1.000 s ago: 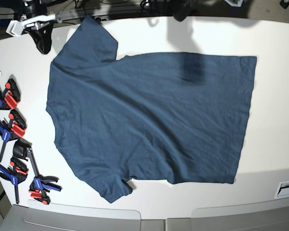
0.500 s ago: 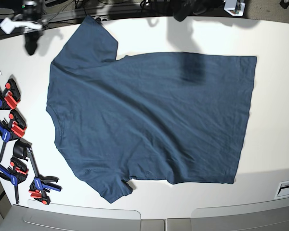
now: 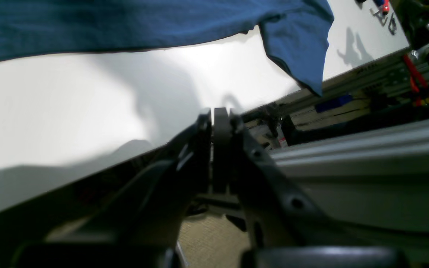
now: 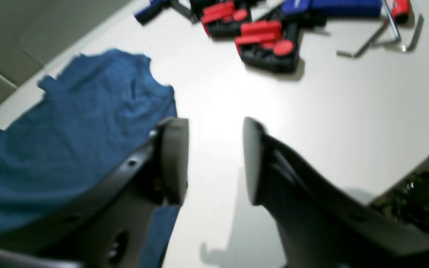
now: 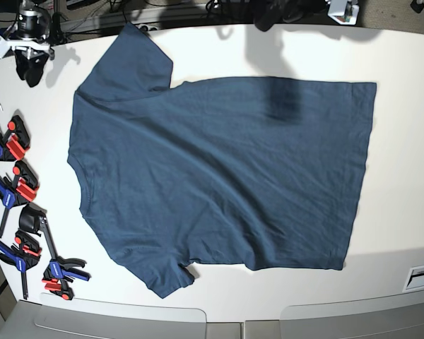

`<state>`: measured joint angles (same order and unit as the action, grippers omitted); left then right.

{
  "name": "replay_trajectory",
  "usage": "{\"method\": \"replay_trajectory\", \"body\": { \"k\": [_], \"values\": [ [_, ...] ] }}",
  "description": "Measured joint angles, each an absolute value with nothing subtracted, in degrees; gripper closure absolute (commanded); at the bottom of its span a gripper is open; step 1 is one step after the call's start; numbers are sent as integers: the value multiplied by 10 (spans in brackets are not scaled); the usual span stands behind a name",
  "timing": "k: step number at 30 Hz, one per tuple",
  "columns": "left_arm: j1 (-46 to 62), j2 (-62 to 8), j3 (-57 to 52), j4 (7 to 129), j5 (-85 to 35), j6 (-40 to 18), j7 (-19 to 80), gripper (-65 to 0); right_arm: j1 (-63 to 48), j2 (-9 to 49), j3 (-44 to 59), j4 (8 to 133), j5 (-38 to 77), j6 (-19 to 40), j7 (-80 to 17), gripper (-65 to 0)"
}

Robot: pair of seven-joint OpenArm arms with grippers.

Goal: Fold the T-shirt properly
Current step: 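Move the right gripper down to the shirt's shoulder corner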

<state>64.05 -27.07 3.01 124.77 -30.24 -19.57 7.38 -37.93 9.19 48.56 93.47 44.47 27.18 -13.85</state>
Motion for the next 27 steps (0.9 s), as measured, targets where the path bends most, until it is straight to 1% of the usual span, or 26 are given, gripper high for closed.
{"method": "replay_trajectory", "body": {
  "k": [1, 3, 7, 10, 13, 16, 20, 27],
  "values": [
    [637, -270, 30, 1248, -302, -196, 73, 0, -377, 92, 486, 935, 452, 272, -159, -236],
    [634, -264, 30, 1248, -302, -196, 74, 0, -368, 92, 486, 935, 484, 254, -215, -236],
    [630, -264, 30, 1248, -302, -196, 74, 0, -323, 92, 486, 931, 493, 253, -308, -236],
    [629, -264, 30, 1248, -302, -196, 74, 0, -289, 101, 480, 913, 491, 256, -321, -236],
    [628, -264, 30, 1248, -298, -196, 74, 0, -283, 112, 460, 893, 489, 255, -324, -236],
    [628, -264, 30, 1248, -270, -197, 75, 0, -276, 111, 435, 864, 464, 256, -334, -236],
    [628, -264, 30, 1248, -266, -196, 74, 0, -250, 112, 409, 820, 465, 255, -333, -236],
    [628, -264, 30, 1248, -265, -196, 75, 0, -225, 114, 349, 811, 450, 260, -335, -235]
  ]
}}
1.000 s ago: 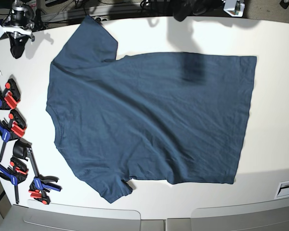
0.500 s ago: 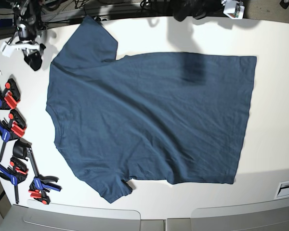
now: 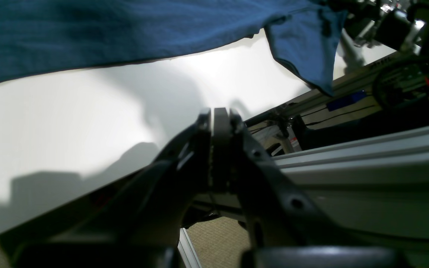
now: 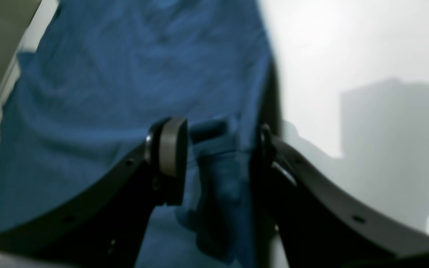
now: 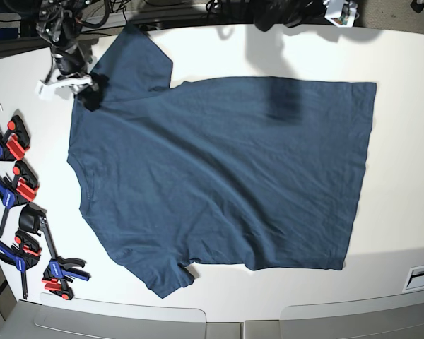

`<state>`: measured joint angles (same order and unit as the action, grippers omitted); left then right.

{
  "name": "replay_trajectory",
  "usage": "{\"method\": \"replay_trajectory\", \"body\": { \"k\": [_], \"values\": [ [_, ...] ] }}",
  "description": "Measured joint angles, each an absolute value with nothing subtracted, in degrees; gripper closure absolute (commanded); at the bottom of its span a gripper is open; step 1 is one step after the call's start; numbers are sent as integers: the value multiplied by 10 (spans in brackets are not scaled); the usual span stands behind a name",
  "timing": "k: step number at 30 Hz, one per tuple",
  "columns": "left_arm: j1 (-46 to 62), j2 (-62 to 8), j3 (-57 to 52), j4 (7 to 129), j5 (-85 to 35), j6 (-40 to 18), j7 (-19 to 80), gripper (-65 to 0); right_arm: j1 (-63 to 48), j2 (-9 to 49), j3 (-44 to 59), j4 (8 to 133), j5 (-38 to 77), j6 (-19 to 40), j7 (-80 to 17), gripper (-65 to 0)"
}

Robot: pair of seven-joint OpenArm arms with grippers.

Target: Fold the T-shirt properly

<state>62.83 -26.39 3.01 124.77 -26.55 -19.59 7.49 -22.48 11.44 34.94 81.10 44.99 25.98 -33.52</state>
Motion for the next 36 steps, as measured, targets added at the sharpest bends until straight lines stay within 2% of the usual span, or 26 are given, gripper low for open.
{"method": "replay_trajectory", "body": {
  "k": [1, 3, 6, 8, 10, 12, 18, 23, 27, 31, 36],
  "values": [
    [628, -264, 30, 1248, -259, -196, 74, 0, -222, 114, 345, 811, 450, 260, -334, -233],
    [628, -262, 30, 1248, -208, -198, 76, 0, -220, 114, 343, 811, 449, 259, -333, -186],
    [623, -244, 30, 1248, -145, -197, 96, -4, -221, 114, 343, 811, 446, 256, -336, -55],
    [611, -236, 30, 1248, -139, -200, 137, -93, -221, 114, 343, 811, 445, 257, -337, 0],
    [593, -230, 30, 1248, -139, -199, 183, -180, -221, 114, 343, 810, 443, 257, -337, 0],
    [572, -227, 30, 1248, -139, -199, 215, -207, -221, 113, 343, 811, 435, 257, -335, 0],
    [523, -225, -30, 1248, -141, -185, 241, -207, -221, 113, 343, 810, 435, 257, -336, 0],
    [479, -225, -178, 1247, -153, -184, 277, -207, -221, 113, 343, 810, 435, 257, -335, 0],
    [447, -251, -316, 1223, -267, -185, 290, -207, -221, 114, 343, 810, 436, 257, -335, 0],
    [409, -276, -427, 1138, -345, -187, 290, -207, -220, 113, 343, 810, 435, 257, -335, 0],
    [349, -294, -479, 962, -437, -212, 318, -207, -221, 113, 343, 810, 435, 257, -335, 0]
  ]
}}
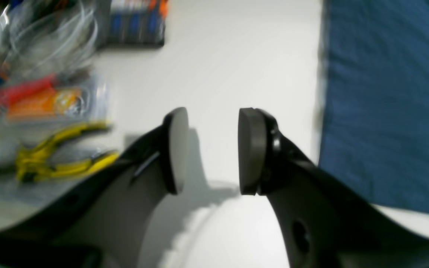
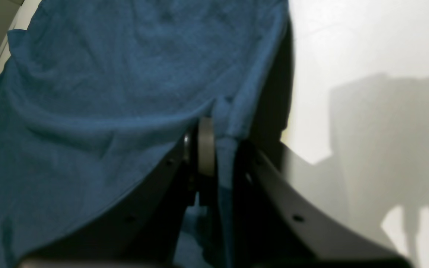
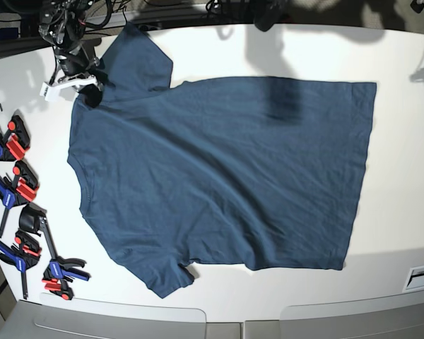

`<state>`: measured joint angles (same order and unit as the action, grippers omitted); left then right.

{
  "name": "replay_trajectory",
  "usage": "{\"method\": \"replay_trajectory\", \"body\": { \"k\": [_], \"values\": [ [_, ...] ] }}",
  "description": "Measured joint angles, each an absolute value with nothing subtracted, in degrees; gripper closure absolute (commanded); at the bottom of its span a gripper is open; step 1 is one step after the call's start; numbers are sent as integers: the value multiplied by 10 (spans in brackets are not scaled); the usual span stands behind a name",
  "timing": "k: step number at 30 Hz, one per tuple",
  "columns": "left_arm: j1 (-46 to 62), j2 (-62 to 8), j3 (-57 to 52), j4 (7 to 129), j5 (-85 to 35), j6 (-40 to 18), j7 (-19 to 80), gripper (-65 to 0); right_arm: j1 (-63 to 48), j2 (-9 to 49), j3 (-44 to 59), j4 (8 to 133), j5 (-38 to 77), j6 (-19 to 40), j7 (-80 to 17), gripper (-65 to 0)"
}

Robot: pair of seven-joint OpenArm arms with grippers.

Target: Fold the T-shirt properly

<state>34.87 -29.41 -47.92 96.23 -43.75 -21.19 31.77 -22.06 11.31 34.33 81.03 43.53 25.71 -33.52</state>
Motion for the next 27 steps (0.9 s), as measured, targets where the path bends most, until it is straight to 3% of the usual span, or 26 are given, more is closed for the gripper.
{"method": "replay_trajectory", "body": {
  "k": [6, 9, 11, 14, 27],
  "values": [
    [289, -293, -481, 753, -634, -320, 459, -206, -221, 113, 343, 810, 435, 257, -335, 0],
    [257, -293, -481, 690, -689, -339, 530, -207, -221, 113, 343, 810, 435, 257, -335, 0],
    [240, -293, -481, 668, -694, -341, 559, -210, -221, 113, 343, 810, 435, 257, -335, 0],
    [225, -297, -445, 666, -697, -349, 566, -269, -221, 113, 343, 810, 435, 257, -335, 0],
    [157, -307, -236, 673, -650, -362, 553, -272, -221, 113, 343, 810, 435, 257, -335, 0]
  ]
}}
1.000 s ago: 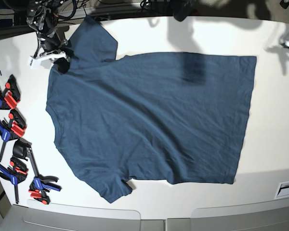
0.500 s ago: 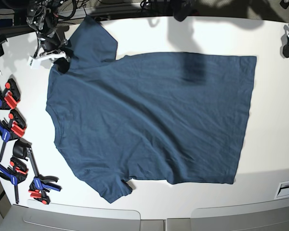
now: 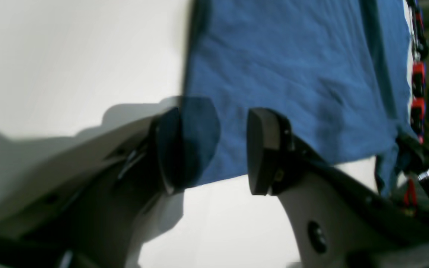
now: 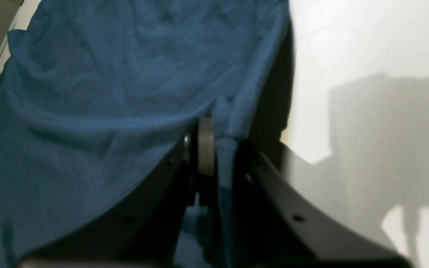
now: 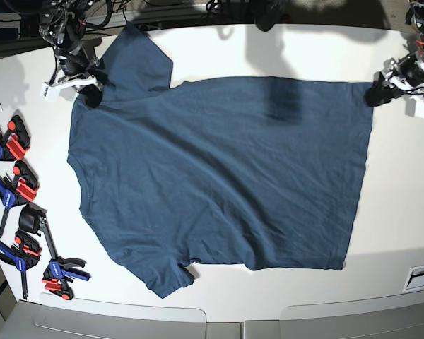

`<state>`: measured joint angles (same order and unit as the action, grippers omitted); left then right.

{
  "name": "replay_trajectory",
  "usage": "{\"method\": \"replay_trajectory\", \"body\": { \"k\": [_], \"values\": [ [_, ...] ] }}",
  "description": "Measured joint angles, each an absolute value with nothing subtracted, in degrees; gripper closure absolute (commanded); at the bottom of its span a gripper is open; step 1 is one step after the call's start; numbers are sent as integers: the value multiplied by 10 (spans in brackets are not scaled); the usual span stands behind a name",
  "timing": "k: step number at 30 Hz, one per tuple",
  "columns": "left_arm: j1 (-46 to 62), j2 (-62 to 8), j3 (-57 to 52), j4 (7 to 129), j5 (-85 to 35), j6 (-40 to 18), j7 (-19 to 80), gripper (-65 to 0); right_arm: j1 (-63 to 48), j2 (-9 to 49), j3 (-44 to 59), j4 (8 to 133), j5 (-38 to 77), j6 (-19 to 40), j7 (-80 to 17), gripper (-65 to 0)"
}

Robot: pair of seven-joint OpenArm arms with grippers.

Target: Fold the T-shirt properly

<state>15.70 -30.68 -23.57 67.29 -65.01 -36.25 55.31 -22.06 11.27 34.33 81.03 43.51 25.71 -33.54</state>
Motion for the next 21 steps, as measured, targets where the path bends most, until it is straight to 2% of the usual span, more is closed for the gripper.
{"method": "replay_trajectory", "body": {
  "k": [8, 10, 13, 16, 17, 21],
  "values": [
    [153, -311, -160, 678, -674, -367, 567, -270, -221, 113, 343, 810, 435, 257, -335, 0],
    [152, -311, -157, 678, -675, -368, 564, -253, -221, 113, 343, 810, 435, 257, -335, 0],
    [152, -311, -157, 678, -657, -368, 552, -185, -221, 113, 343, 810, 435, 257, -335, 0],
    [152, -313, -157, 678, -617, -368, 527, -19, -221, 113, 343, 810, 435, 257, -335, 0],
    [152, -316, -156, 678, -608, -368, 522, 0, -221, 113, 343, 810, 435, 257, -335, 0],
    [154, -331, -153, 677, -594, -372, 509, 0, -221, 113, 343, 810, 435, 257, -337, 0]
  ]
}}
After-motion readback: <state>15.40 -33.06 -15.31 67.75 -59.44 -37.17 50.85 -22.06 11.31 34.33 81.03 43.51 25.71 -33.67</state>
